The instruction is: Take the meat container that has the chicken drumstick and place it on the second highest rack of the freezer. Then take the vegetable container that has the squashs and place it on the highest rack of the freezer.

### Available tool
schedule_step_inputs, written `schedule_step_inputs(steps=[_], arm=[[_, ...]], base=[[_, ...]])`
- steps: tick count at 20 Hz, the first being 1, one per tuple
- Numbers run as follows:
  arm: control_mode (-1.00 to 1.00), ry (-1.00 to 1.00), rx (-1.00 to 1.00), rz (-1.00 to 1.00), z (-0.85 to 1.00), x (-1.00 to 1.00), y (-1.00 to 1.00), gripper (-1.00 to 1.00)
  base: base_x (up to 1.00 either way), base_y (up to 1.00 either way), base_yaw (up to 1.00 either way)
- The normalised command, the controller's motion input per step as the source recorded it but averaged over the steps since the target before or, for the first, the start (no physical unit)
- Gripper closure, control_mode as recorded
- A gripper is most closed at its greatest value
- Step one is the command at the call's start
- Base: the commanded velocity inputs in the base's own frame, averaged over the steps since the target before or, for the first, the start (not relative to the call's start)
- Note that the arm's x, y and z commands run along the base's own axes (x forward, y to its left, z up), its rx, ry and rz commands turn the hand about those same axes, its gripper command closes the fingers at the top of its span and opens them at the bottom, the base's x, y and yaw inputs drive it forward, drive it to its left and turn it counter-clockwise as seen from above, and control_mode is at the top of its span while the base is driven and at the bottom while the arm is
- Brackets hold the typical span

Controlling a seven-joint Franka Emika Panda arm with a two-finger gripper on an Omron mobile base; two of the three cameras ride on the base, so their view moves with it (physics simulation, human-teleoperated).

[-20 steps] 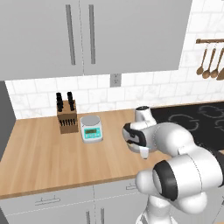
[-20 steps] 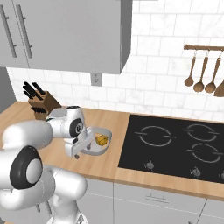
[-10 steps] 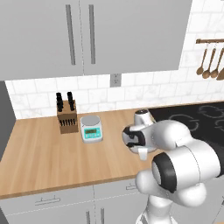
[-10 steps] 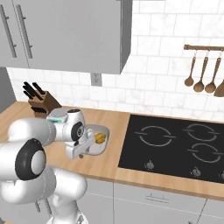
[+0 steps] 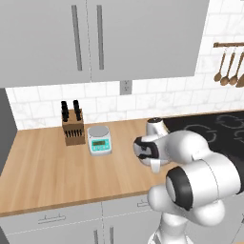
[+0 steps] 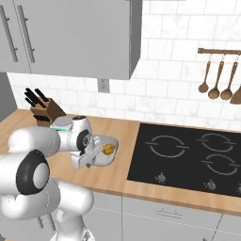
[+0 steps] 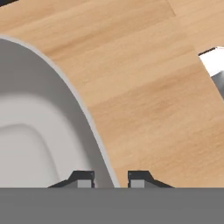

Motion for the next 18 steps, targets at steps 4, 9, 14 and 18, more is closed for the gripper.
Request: schedule_step_inputs(steps=[4,9,14,18], arm=[[-1.0,-0.13,0.0,0.0,0.38,-0.26,0.0,1.0],[-1.0,-0.06,0.03,0.0,0.96,-0.38,0.0,1.0],[-1.0,0.02,0.04,0.06,1.0,-0.34,0.0,1.0],[-1.0,0.13,0.01,0.2,1.0,-0.59,0.01,1.0]], base=[[0.0,0.0,0.0],[0.0,0.0,0.0],[0.0,0.0,0.0],[0.0,0.0,0.0]])
